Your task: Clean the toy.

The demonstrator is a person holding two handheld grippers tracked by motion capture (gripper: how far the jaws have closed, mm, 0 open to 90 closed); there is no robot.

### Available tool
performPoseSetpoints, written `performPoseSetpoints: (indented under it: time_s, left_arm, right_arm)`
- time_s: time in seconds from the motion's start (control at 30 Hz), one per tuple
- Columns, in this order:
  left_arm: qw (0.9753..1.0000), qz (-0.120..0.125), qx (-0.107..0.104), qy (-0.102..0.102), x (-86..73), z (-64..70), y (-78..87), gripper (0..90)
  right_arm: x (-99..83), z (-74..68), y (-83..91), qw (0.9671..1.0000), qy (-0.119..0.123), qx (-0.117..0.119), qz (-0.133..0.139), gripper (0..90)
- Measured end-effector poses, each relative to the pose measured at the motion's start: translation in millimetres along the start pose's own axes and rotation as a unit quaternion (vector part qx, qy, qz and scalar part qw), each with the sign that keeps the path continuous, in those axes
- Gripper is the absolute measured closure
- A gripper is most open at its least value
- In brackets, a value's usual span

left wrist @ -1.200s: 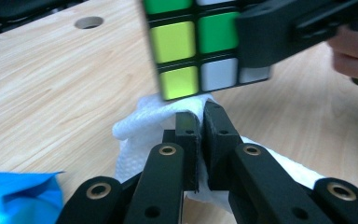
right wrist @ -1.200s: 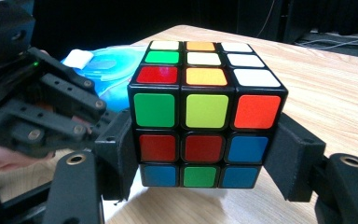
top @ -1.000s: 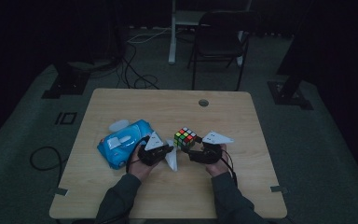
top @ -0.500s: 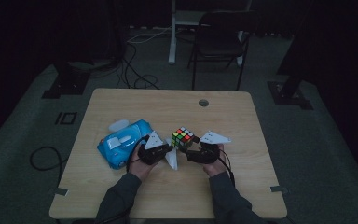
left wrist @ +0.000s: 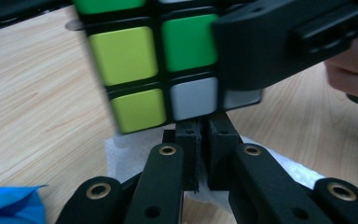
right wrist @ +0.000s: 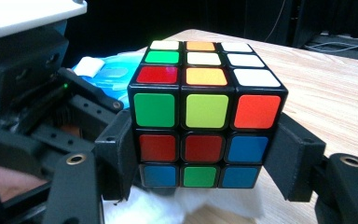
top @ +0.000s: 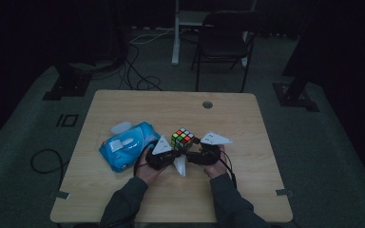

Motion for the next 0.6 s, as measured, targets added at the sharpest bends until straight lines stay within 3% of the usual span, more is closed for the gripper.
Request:
performPoseSetpoints:
  time_s: [0.33, 0.6]
  left_arm:
    - [0.9999, 0.004, -0.011, -0.012, 1.1, 12.4, -1.9, 86.7]
    - [1.0, 0.001, -0.001, -0.005, -3.1, 7.2, 0.9, 86.6]
  right_arm:
    - [-0.7, 2.4, -3.7, 1.0, -0.007, -0.002, -0.003, 34.4]
    - [-4.5, 8.8, -1.4, 0.9999, -0.012, -0.01, -0.003, 34.4]
Point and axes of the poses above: each handheld gripper's, and its own axes: y roughly backward along the jaws, x roughly out of its top, z roughly to its right, the point moved 10 cm from there along -y, roughly forward along the jaws, and after that the axes turned 15 degrees about -z, right-handed, at the moved point
